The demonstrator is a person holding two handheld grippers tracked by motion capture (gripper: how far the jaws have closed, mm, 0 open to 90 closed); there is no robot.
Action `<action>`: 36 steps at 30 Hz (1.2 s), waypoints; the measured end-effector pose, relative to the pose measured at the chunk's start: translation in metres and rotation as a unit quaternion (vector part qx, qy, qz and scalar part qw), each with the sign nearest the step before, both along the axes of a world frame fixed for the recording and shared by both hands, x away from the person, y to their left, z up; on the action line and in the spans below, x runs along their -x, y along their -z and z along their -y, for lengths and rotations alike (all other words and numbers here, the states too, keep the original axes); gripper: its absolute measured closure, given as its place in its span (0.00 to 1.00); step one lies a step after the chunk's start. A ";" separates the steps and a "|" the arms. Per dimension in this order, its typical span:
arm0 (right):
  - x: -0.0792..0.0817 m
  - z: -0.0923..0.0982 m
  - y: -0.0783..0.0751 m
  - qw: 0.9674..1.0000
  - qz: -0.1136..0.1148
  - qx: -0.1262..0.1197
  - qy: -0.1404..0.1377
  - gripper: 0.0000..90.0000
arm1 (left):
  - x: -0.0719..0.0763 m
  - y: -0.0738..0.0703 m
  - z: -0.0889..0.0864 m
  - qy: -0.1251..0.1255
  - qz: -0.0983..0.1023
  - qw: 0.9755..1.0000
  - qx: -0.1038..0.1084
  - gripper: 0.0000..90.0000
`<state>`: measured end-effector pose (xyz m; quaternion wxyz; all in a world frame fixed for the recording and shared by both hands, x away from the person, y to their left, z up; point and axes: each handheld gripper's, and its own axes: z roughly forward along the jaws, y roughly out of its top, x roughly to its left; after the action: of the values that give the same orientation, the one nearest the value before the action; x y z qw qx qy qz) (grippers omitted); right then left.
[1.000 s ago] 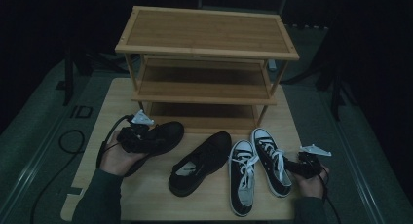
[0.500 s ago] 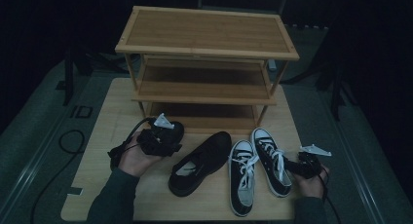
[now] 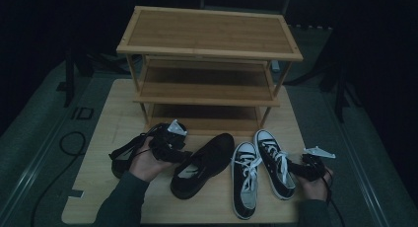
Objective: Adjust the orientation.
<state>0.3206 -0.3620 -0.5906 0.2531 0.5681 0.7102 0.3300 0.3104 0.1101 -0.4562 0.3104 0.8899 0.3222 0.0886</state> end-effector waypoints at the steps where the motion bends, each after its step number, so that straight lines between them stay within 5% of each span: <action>1: 0.000 0.000 0.000 1.000 0.000 0.001 0.000 0.25 | 0.000 0.000 0.002 0.002 -0.001 1.000 0.001 0.63; 9: 0.000 0.000 0.000 1.000 0.000 0.000 0.000 0.25 | -0.003 0.007 0.015 0.012 -0.008 1.000 -0.017 0.67; 15: 0.000 0.000 0.000 1.000 0.001 0.001 0.000 0.25 | -0.008 0.020 0.030 0.020 -0.012 0.998 -0.055 0.76; 22: 0.000 0.000 0.000 1.000 0.000 0.000 0.000 0.25 | -0.004 0.017 0.027 0.019 -0.004 0.998 -0.051 0.97; 36: 0.000 0.000 0.000 1.000 0.001 0.001 0.000 0.25 | 0.012 0.018 -0.002 -0.008 -0.007 0.999 -0.035 0.97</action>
<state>0.3206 -0.3621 -0.5907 0.2537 0.5675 0.7104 0.3300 0.2984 0.1122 -0.4742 0.2758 0.8982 0.3284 0.0965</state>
